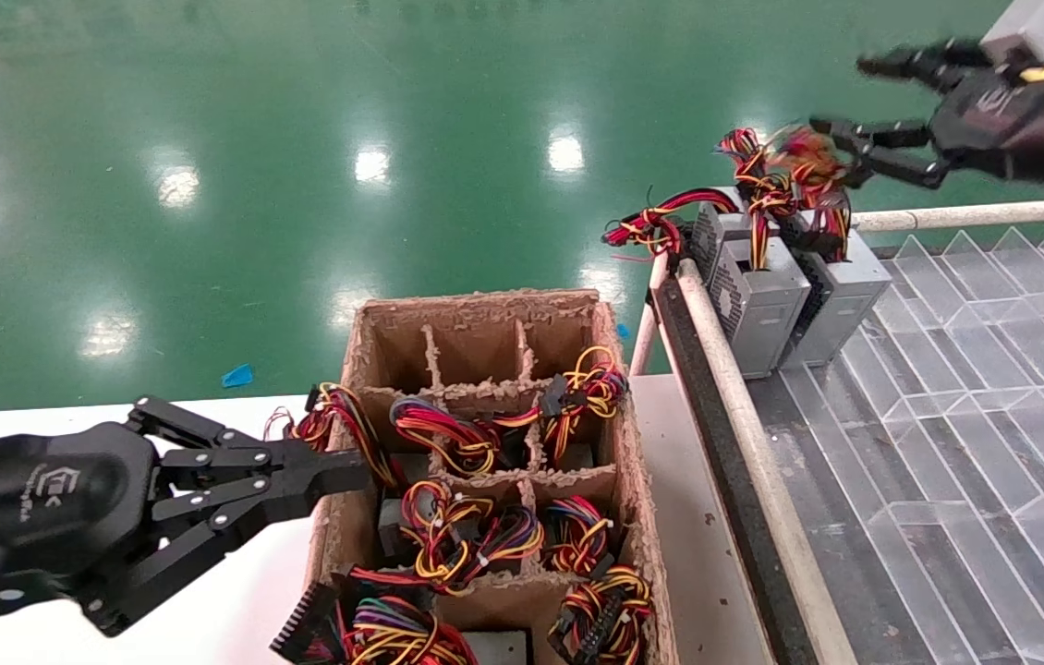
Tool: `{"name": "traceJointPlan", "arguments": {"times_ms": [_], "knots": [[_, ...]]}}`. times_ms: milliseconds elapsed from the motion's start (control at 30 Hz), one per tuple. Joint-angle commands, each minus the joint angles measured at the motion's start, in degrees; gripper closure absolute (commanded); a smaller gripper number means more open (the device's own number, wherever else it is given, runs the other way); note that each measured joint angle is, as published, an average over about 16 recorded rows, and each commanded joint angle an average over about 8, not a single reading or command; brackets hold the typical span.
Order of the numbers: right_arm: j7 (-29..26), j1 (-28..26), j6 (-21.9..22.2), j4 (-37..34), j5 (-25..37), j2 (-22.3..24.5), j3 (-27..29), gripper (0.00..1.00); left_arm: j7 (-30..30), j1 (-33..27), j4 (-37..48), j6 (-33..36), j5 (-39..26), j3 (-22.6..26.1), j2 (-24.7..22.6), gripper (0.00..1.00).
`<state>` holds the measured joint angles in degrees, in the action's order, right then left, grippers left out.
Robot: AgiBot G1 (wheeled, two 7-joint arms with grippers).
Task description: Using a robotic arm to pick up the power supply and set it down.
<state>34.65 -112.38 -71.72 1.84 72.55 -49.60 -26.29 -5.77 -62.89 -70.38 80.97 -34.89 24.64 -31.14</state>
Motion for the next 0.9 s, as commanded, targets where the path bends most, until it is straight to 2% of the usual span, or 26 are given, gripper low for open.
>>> {"name": "traceJointPlan", "arguments": {"times_ms": [33,200,400,433,667,700,900], "knots": [[0.9,-0.2,-1.0,0.4,-0.7,0.3,0.5,0.00,0.0,0.0,0.0,0.0,0.0,0.0,0.0,1.00],[0.9,0.8,-3.0,2.5,-1.8,1.0,1.0,0.00,0.0,0.0,0.0,0.0,0.0,0.0,0.0,1.00],[-3.1,5.3,-4.3,8.9,-4.5,2.3,1.8,0.00,0.0,0.0,0.0,0.0,0.0,0.0,0.0,1.00],[-3.9,6.2,-4.4,10.0,-4.9,2.5,2.0,0.00,0.0,0.0,0.0,0.0,0.0,0.0,0.0,0.96],[-9.4,12.1,-5.7,18.2,-8.4,4.1,3.1,0.00,0.0,0.0,0.0,0.0,0.0,0.0,0.0,0.09],[-10.2,13.0,-5.9,19.4,-8.9,4.3,3.3,0.00,0.0,0.0,0.0,0.0,0.0,0.0,0.0,0.00],[-15.0,18.1,-7.0,26.4,-11.8,5.7,4.2,0.00,0.0,0.0,0.0,0.0,0.0,0.0,0.0,0.00]]}}
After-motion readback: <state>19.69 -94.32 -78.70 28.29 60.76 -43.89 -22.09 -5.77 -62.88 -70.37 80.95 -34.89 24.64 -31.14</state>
